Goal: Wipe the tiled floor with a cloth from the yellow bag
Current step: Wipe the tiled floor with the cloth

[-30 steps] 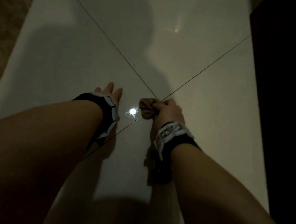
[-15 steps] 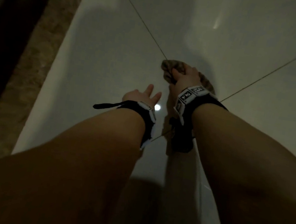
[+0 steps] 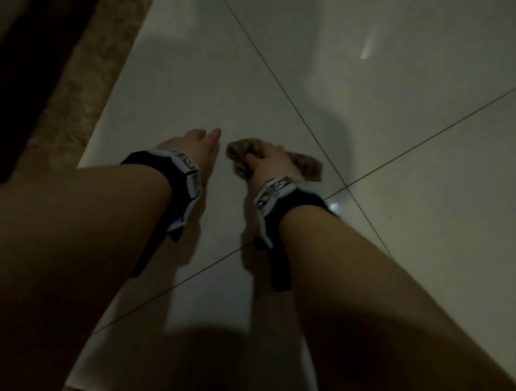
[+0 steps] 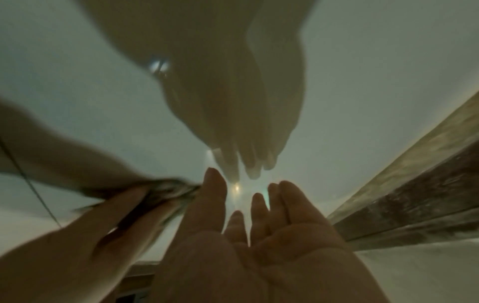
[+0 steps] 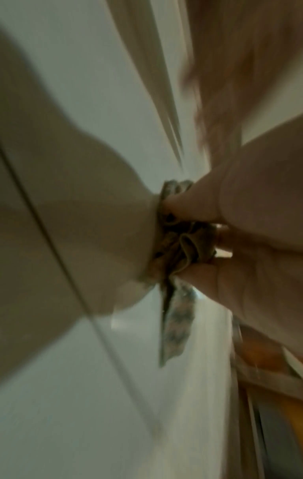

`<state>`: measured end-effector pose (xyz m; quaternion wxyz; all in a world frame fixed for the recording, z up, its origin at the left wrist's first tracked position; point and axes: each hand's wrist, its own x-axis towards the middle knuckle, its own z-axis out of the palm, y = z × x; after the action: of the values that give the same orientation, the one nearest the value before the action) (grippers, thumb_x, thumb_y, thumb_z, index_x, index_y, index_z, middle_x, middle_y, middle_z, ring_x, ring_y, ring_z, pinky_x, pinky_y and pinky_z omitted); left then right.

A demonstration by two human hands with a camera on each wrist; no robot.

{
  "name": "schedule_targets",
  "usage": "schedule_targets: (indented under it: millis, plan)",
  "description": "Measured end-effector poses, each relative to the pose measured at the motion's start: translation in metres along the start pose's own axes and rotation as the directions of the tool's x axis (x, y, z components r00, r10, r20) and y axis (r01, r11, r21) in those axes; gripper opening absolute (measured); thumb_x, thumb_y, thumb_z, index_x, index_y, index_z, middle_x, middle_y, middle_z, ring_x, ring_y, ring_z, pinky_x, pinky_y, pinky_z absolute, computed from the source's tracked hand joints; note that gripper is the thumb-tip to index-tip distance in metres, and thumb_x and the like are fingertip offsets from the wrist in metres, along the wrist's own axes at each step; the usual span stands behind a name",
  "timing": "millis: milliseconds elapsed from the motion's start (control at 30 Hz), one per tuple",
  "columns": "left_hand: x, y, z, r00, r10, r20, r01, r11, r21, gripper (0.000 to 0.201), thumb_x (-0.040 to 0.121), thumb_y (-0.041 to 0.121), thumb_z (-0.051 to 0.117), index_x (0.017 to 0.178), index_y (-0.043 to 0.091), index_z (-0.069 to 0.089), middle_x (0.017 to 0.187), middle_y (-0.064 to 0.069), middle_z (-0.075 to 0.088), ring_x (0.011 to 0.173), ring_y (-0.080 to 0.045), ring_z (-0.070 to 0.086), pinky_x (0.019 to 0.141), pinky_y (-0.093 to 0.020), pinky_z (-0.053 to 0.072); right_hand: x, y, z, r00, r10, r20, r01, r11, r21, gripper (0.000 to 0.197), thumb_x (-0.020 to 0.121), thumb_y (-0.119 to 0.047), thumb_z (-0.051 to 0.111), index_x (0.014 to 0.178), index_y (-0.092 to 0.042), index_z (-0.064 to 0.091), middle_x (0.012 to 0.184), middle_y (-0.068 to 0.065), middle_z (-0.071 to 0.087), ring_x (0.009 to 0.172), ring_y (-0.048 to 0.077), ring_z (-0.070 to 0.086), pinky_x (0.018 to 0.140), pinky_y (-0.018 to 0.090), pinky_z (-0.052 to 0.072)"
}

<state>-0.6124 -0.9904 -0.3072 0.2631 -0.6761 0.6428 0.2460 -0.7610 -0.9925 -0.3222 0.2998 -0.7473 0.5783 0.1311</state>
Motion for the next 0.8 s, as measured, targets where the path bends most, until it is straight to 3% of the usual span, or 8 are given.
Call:
schedule_targets:
  millis: [100,200,300,400,500,600,700,800]
  plan:
    - [-0.006,-0.002,0.006,0.999,0.002,0.036,-0.002,1.000,0.002,0.071,0.089,0.022,0.058,0.150,0.016,0.022,0.152,-0.014,0.030,0.132,-0.034,0.044,0.106,-0.040,0.040,0.003,-0.046,0.035,0.969,-0.169,0.178,0.161,0.985,0.056,0.061,0.094,-0.026,0.048,0.150,-0.025,0.022,0.161,0.000,0.000,0.148,0.032,-0.003,0.121,0.043,0.008]
    - [-0.015,-0.003,0.009,0.997,-0.031,0.069,0.028,0.999,0.047,0.043,0.095,0.016,0.048,0.137,0.009,0.045,0.139,-0.016,0.045,0.122,-0.034,0.052,0.098,-0.036,0.045,0.007,-0.064,0.055,0.974,-0.089,0.206,0.050,0.981,0.189,0.077,0.088,-0.036,0.054,0.151,-0.026,0.012,0.161,-0.004,-0.006,0.149,0.028,0.003,0.119,0.040,0.015]
    - [-0.019,0.003,0.015,0.999,-0.027,0.036,0.026,1.000,0.012,0.040,0.094,0.017,0.050,0.133,0.009,0.049,0.135,-0.017,0.043,0.120,-0.036,0.053,0.099,-0.037,0.045,-0.002,-0.053,0.052,0.962,-0.167,0.217,0.157,0.986,0.061,0.073,0.089,-0.039,0.055,0.151,-0.025,0.018,0.161,-0.004,-0.004,0.149,0.024,-0.005,0.120,0.042,0.008]
    - [-0.022,0.021,0.018,0.999,0.018,0.031,-0.016,0.998,-0.054,0.045,0.094,0.025,0.051,0.138,0.014,0.046,0.139,-0.016,0.036,0.123,-0.037,0.049,0.102,-0.038,0.042,-0.018,-0.024,0.046,0.972,-0.175,0.158,0.183,0.982,-0.041,0.066,0.088,-0.042,0.055,0.147,-0.034,0.026,0.161,-0.007,-0.007,0.147,0.027,-0.013,0.116,0.054,-0.005]
    - [-0.022,0.052,0.017,0.995,0.098,0.032,-0.095,0.992,-0.087,0.049,0.093,0.029,0.052,0.141,0.019,0.042,0.143,-0.014,0.035,0.126,-0.035,0.047,0.103,-0.037,0.040,-0.029,0.011,0.045,0.986,-0.119,0.116,0.121,0.993,-0.012,0.054,0.092,-0.041,0.048,0.144,-0.037,0.032,0.161,-0.007,-0.010,0.146,0.032,-0.017,0.116,0.052,-0.008]
    - [-0.021,0.095,0.016,0.965,0.259,0.037,-0.257,0.965,-0.054,0.064,0.092,0.027,0.054,0.149,0.021,0.025,0.152,-0.011,0.033,0.134,-0.030,0.042,0.107,-0.035,0.037,-0.046,0.055,0.042,0.998,-0.048,0.049,0.047,0.998,0.030,0.051,0.095,-0.042,0.042,0.144,-0.039,0.030,0.161,-0.004,-0.011,0.145,0.035,-0.017,0.117,0.050,-0.007]
    - [-0.020,0.144,0.019,0.927,0.363,0.094,-0.368,0.929,0.041,0.080,0.093,0.026,0.053,0.153,0.012,0.002,0.162,-0.007,0.005,0.147,-0.024,0.019,0.117,-0.031,0.022,-0.066,0.105,0.042,0.999,0.050,0.016,-0.050,0.998,0.030,0.055,0.095,-0.044,0.040,0.146,-0.039,0.022,0.160,-0.003,-0.015,0.145,0.036,-0.017,0.117,0.049,-0.005]
    - [-0.017,0.189,0.019,0.889,0.440,0.125,-0.453,0.886,0.098,0.081,0.096,0.025,0.050,0.152,0.010,-0.006,0.162,-0.007,-0.007,0.150,-0.022,0.005,0.121,-0.030,0.014,-0.083,0.152,0.034,0.993,0.121,-0.004,-0.121,0.992,0.037,0.059,0.094,-0.046,0.040,0.147,-0.040,0.017,0.160,-0.004,-0.014,0.146,0.035,-0.016,0.118,0.048,-0.003]
